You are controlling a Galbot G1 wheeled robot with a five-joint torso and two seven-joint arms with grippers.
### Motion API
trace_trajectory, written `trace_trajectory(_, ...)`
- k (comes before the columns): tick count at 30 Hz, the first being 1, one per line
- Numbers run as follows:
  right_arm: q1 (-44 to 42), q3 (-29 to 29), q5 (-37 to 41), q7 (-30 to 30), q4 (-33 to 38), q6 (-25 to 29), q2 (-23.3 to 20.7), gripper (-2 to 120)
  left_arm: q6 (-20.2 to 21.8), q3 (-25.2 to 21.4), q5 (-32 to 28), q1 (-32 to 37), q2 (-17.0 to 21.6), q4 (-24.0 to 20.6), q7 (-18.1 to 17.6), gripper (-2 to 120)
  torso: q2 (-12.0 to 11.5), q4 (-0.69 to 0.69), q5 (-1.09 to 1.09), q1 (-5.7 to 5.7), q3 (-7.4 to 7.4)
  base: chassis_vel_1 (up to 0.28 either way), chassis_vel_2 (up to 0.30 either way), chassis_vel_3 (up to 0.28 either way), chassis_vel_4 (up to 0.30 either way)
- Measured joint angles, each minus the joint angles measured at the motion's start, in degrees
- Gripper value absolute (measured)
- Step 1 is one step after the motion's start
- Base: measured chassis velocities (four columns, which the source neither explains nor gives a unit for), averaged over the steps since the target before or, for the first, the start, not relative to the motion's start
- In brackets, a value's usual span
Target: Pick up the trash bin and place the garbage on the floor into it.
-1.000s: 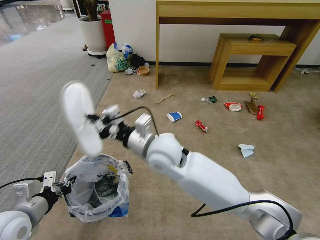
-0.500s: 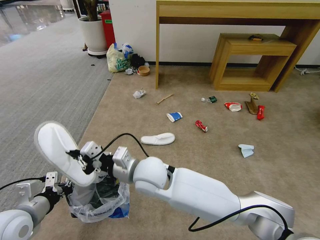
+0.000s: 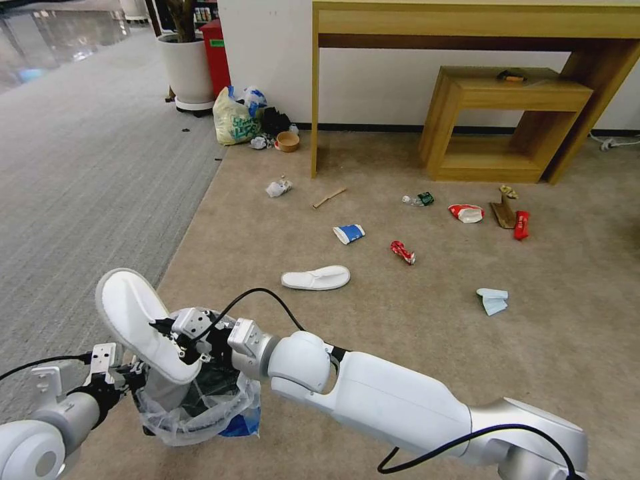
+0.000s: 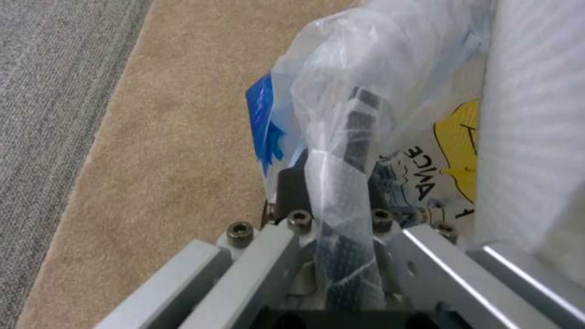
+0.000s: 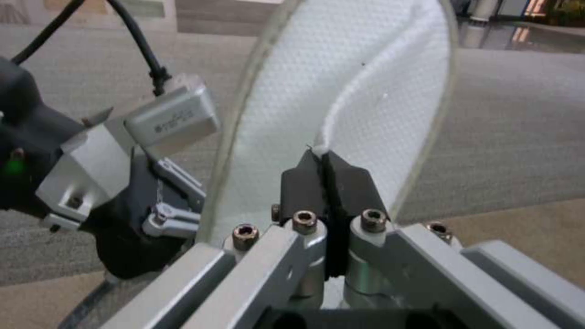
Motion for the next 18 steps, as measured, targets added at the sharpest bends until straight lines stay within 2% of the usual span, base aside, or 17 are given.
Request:
trace_trajectory(9,-0.80,-0.26,-0.46,1.16,-0.49,0.21,0.27,0,0.00,0.21,0.11,0.02,-0.23,0.07,0.01,0,0.00,0.00,0.00,0.00,0.00,0.000,0.000,0.000,0.000)
trace_trajectory(12,-0.92,-0.26,-0.41,2.40,0.51,0.01,-0.19,11,0.00,0.11,0.10,0.06,-0.22,0.02,0.01,0,-0.01,0.00,0.00,0.00,0.00,0.000,0.000,0.000,0.000)
trace_trajectory(13,-0.92,-0.26,-0.41,2.40,0.51,0.01,-0.19,11,0.00,0.11,0.10,0.06,-0.22,0.02,0.01,0,-0.01,0.00,0.00,0.00,0.00,0.000,0.000,0.000,0.000)
trace_trajectory(16,-1.23,0.15,0.12,3.44,0.95,-0.10,-0.21,28,0.00,0.01,0.06,0.05,-0.24,0.01,0.01,0,-0.01,0.00,0.00,0.00,0.00,0.000,0.000,0.000,0.000)
trace_trajectory(18,-1.25,0.37,0.22,3.49,1.00,-0.20,-0.21,30,0.00,0.00,0.06,0.05,-0.27,-0.01,0.01,0,-0.01,0.00,0.00,0.00,0.00,0.000,0.000,0.000,0.000)
